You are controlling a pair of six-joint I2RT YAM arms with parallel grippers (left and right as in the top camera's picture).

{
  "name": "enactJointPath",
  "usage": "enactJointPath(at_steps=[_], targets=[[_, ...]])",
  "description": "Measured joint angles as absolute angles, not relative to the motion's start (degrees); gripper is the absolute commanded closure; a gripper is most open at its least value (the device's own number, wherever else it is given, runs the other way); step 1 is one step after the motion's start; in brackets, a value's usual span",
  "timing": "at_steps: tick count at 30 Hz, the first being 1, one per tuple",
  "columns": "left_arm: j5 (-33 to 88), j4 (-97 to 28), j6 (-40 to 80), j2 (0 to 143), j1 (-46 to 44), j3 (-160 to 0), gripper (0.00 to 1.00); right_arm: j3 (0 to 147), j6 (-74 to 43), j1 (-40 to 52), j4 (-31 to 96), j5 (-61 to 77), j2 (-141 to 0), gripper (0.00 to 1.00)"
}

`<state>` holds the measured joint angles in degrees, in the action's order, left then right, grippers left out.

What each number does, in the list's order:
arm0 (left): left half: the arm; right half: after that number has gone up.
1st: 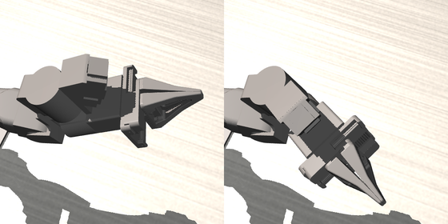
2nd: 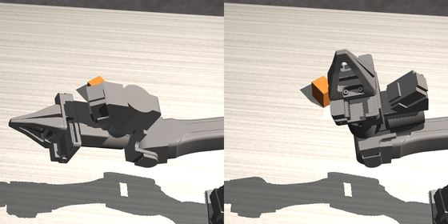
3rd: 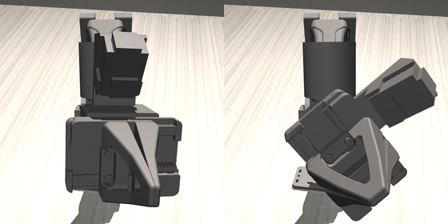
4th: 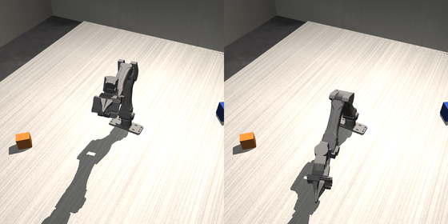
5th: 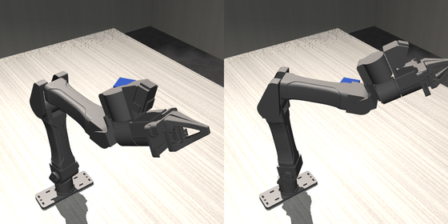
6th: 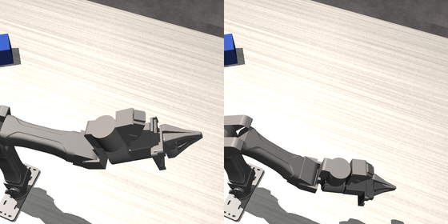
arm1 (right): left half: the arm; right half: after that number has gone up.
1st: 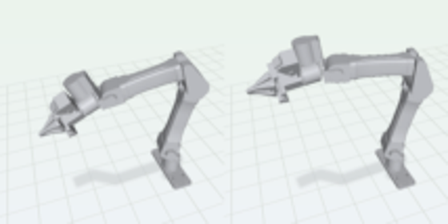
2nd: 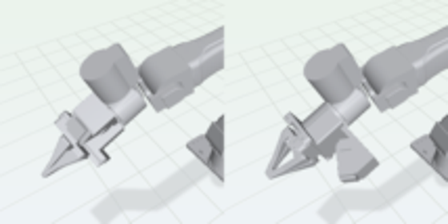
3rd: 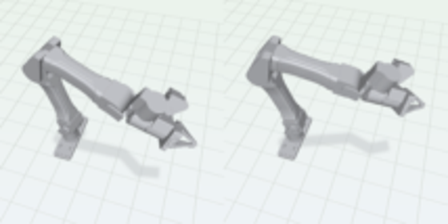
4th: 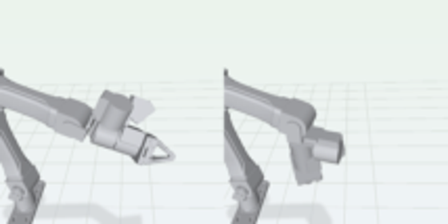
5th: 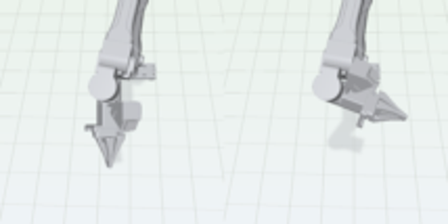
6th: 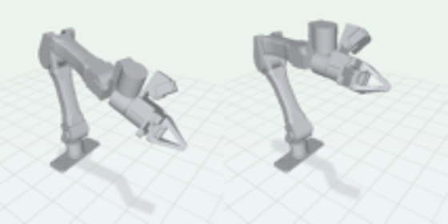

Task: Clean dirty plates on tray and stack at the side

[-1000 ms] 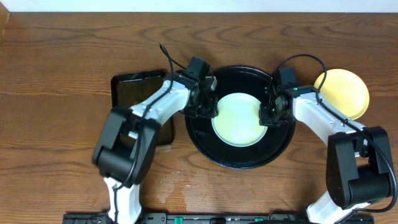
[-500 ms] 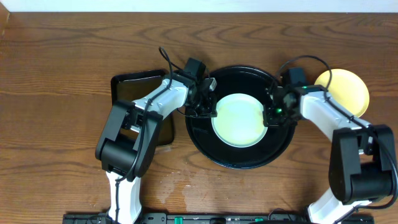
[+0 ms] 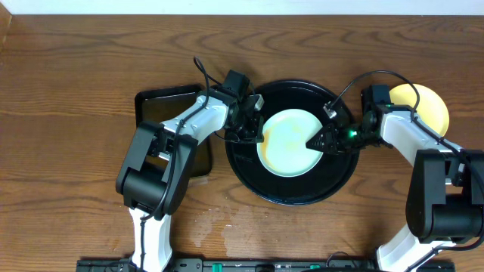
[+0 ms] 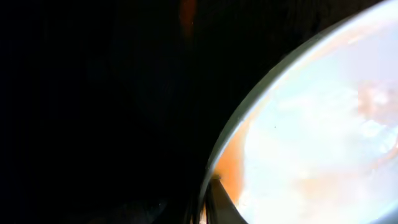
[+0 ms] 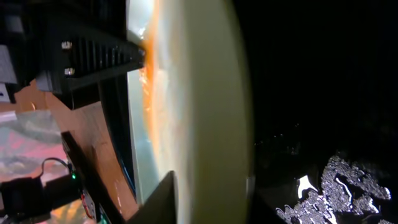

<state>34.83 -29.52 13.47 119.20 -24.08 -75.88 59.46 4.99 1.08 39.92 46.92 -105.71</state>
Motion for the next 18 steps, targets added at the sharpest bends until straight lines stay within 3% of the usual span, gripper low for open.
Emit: enactJointPath(at_steps=[1, 4, 10, 12, 18], targets=[[35.00, -29.56, 13.45, 119.20, -24.08, -75.88, 0.93, 59.46, 4.38, 1.08, 39.79, 46.68, -105.71, 0.99], [36.05, -29.76, 13.28, 119.20, -23.83, -75.85, 0.90, 59.44, 2.39, 0.43, 39.53, 43.59, -105.78, 0.99], [37.63, -29.82, 13.67, 119.11, -23.83, -76.20, 0.50, 59.42, 1.65, 0.91, 39.44, 44.27, -105.82, 0.99], [37.54, -31.31, 13.67, 118.52, -23.90, -76.62, 0.44, 59.40, 1.06, 1.02, 38.92, 44.49, -105.82, 0.99], [35.83, -37.52, 13.50, 112.31, -19.99, -76.66, 0.39, 59.42, -0.80, 1.02, 38.24, 44.69, -105.82, 0.99]])
